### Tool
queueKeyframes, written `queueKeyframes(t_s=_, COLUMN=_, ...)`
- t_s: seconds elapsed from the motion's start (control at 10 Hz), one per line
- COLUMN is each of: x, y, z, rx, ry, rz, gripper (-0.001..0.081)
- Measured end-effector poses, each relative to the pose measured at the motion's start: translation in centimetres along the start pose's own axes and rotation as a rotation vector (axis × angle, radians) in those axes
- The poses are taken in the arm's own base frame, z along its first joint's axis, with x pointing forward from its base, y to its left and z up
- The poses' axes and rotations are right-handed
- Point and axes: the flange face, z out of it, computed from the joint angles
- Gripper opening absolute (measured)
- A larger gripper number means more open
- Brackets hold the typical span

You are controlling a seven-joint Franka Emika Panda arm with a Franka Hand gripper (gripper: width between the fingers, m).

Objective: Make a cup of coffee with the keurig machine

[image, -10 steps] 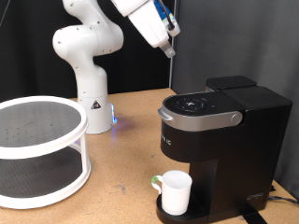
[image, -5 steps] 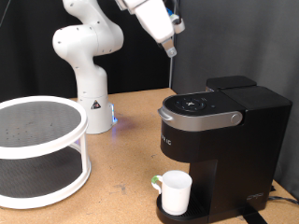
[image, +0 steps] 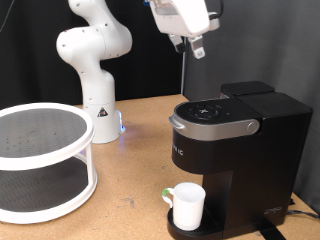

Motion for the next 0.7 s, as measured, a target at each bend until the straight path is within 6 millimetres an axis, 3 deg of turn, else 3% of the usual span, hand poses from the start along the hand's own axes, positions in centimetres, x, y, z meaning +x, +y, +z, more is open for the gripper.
queueKeyframes(t_s=0.3, x=1.8, y=0.0, z=1.0, rx=0.025, ry=-0.048, rz=-0.017, gripper=0.0801)
queueKeyframes(t_s=0.7, x=2.6, y=0.3, z=3.5, rx=0.016, ry=-0.118, rz=-0.038, gripper=0.0801)
